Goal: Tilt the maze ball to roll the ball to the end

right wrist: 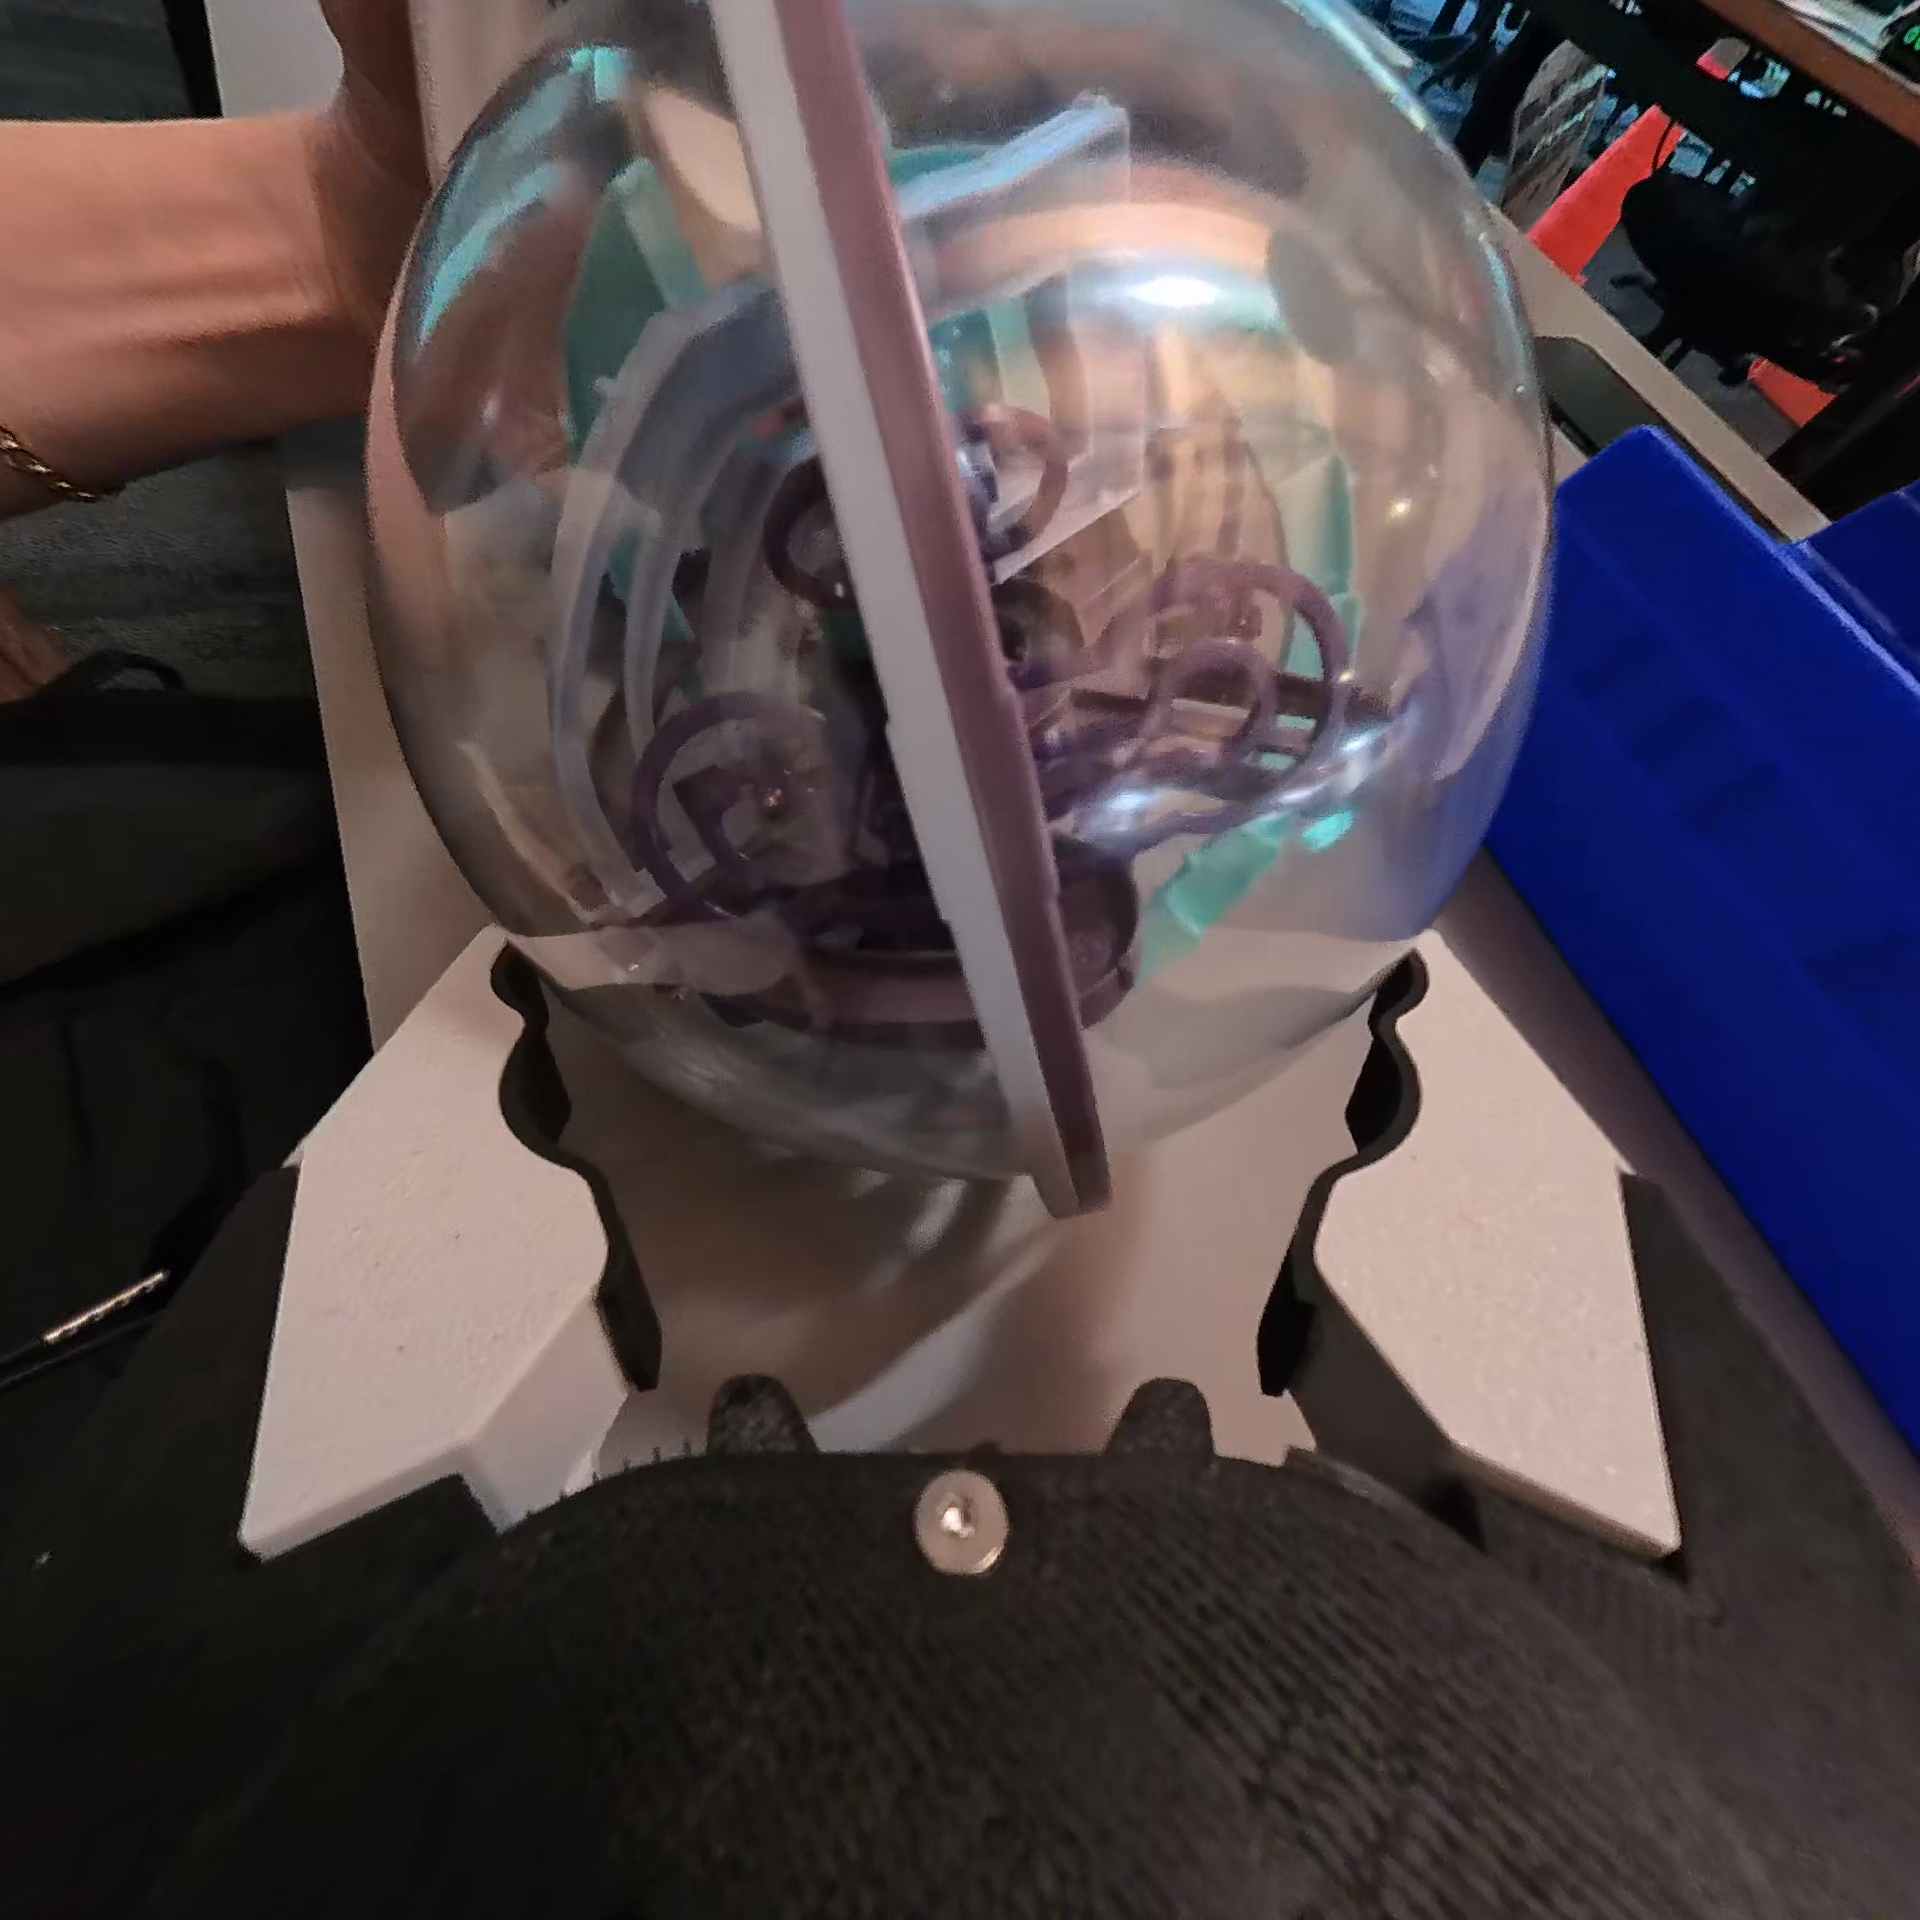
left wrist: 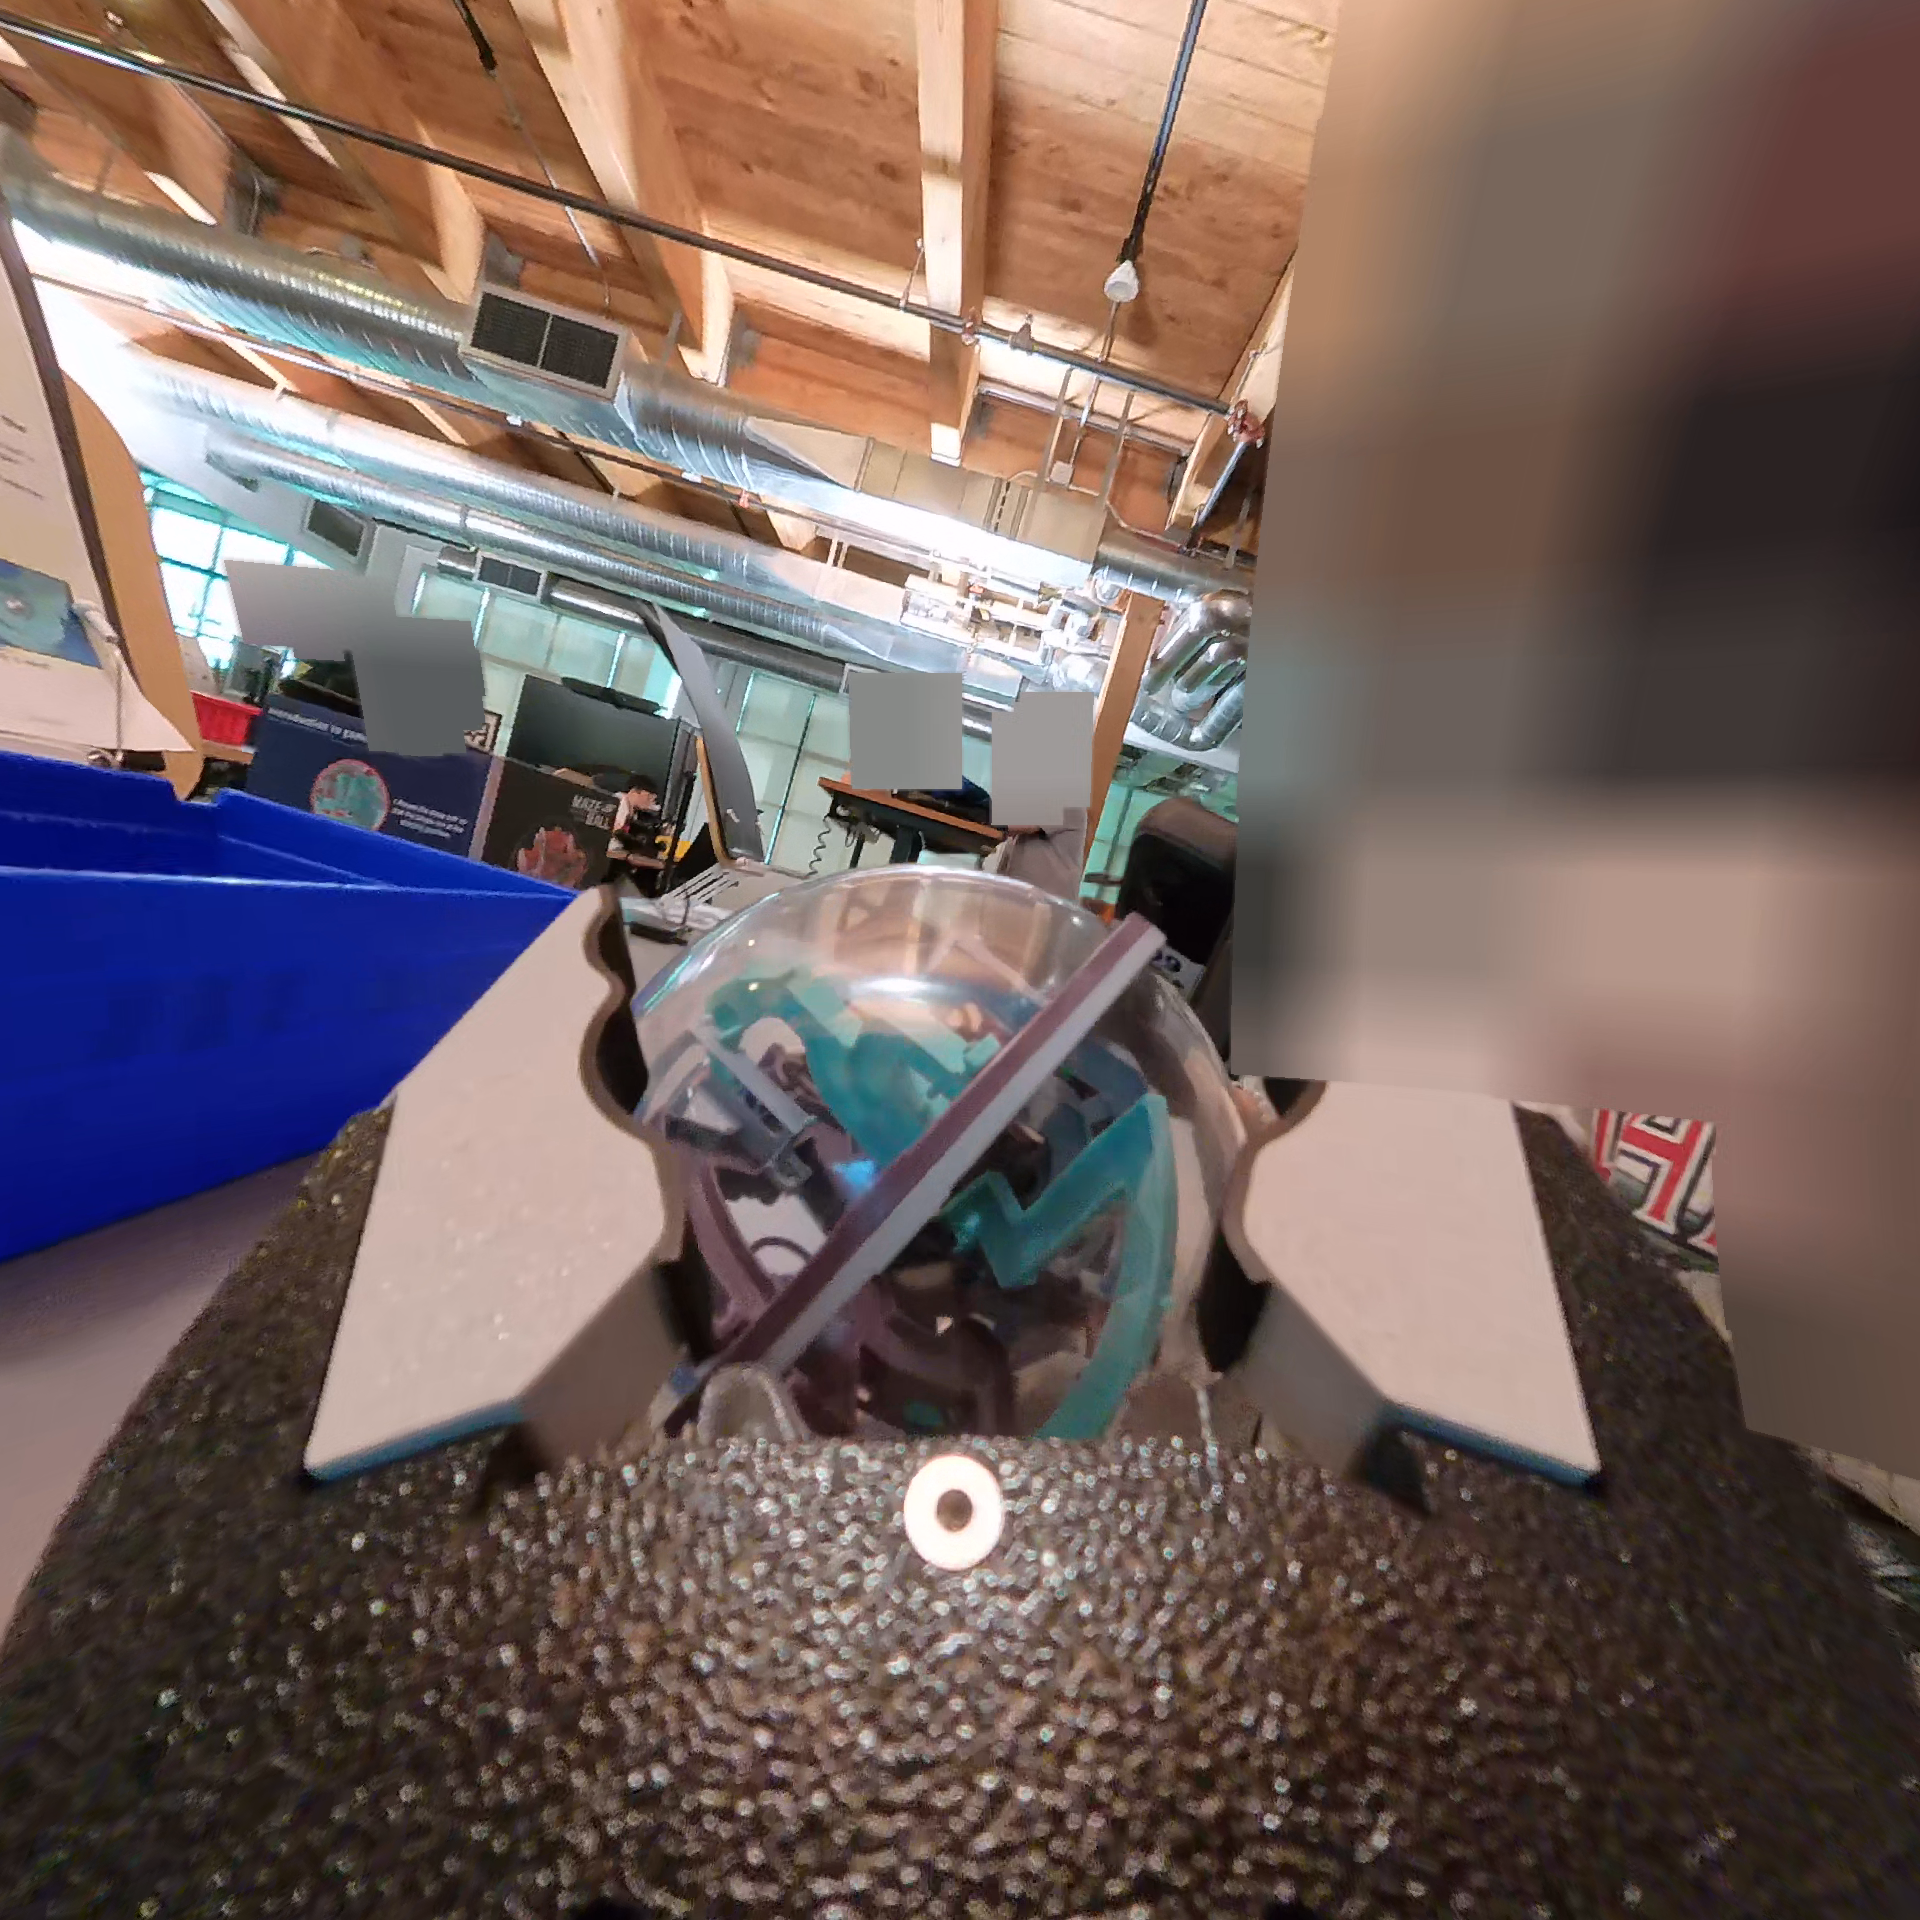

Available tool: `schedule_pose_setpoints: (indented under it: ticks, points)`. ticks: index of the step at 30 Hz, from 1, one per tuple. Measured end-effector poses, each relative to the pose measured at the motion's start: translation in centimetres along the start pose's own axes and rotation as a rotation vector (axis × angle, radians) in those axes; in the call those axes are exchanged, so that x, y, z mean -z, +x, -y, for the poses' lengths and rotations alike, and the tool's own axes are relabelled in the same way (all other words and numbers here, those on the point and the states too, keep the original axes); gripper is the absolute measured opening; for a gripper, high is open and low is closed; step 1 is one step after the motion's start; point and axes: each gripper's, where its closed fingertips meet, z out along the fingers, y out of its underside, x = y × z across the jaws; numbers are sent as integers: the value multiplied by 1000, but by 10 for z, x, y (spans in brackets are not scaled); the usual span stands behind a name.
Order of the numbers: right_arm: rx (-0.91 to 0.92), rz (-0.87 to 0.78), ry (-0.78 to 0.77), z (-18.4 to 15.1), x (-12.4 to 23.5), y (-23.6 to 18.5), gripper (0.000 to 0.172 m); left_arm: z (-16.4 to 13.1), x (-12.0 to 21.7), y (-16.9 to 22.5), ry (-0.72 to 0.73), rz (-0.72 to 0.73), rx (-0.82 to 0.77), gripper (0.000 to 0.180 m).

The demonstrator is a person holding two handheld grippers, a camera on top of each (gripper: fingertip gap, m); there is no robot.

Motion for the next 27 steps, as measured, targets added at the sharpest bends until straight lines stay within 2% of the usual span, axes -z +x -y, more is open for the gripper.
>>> schedule_pose_setpoints:
  ticks: [1, 8, 10, 14, 22, 27]
  points:
    - [3, -1, 5, 2, -1, 0, 151, -2, -1, -2, -13, 16, -5, 121]
    - [6, 4, 94, 16, -5, 7, 152, -33, -18, -23, -217, 178, -48, 157]
    - [-2, -6, 106, 16, -7, 12, 155, -42, -20, -29, -279, 205, -51, 157]
    - [-43, -2, 154, 17, -9, 18, 157, -43, -25, -35, -286, 216, -55, 157]
    - [-214, 16, 187, 19, -10, 20, 157, -28, -33, -42, -246, 222, -19, 157]
    - [-275, 20, 196, 21, -9, 19, 157, -25, -39, -41, -314, 231, -28, 157]
